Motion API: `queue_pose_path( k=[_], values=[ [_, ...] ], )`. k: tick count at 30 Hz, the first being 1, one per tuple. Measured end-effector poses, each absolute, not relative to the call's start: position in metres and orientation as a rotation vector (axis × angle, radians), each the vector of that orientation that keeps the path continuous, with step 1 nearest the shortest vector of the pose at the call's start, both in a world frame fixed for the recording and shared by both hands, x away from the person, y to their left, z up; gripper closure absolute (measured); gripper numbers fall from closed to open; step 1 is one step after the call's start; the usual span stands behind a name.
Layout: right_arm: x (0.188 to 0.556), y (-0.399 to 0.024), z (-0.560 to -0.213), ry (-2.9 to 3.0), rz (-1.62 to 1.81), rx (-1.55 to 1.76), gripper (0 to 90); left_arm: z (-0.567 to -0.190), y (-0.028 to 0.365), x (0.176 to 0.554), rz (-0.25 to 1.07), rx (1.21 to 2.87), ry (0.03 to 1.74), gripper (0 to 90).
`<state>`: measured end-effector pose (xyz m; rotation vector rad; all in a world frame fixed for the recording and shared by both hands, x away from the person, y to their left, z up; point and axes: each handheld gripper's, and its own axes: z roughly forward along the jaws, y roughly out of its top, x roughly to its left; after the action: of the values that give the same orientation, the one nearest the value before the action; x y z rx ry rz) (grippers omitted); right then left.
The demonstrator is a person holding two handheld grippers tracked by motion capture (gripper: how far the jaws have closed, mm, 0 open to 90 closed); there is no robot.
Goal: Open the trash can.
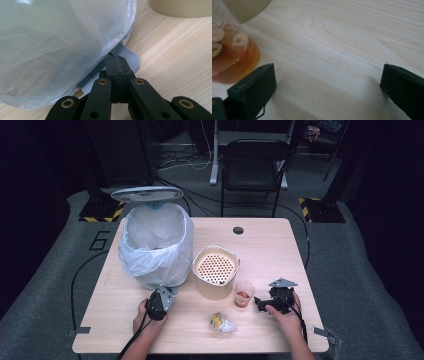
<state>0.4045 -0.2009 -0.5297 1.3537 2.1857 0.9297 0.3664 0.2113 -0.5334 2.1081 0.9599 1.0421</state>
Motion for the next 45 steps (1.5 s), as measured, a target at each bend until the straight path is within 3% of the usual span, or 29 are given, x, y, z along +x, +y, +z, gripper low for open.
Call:
queue_pose_path(
  k=[7, 13, 28, 45],
  values=[
    [0.401, -0.203, -0.528, 2.171, 0.949, 1.341, 11.6, -0.532, 0.214, 0.368, 1.006, 2.107, 0.966, 90.0],
    [0.397, -0.204, -0.521, 2.182, 0.95, 1.348, 29.0, -0.53, 0.219, 0.37, 0.944, 2.086, 0.988, 90.0],
    [0.376, -0.207, -0.497, 2.204, 0.955, 1.472, 28.1, -0.531, 0.216, 0.369, 0.983, 2.091, 0.979, 90.0],
    [0.318, -0.171, -0.47, 2.325, 1.07, 1.203, 28.2, -0.53, 0.22, 0.371, 0.934, 2.079, 0.991, 89.9]
  ],
)
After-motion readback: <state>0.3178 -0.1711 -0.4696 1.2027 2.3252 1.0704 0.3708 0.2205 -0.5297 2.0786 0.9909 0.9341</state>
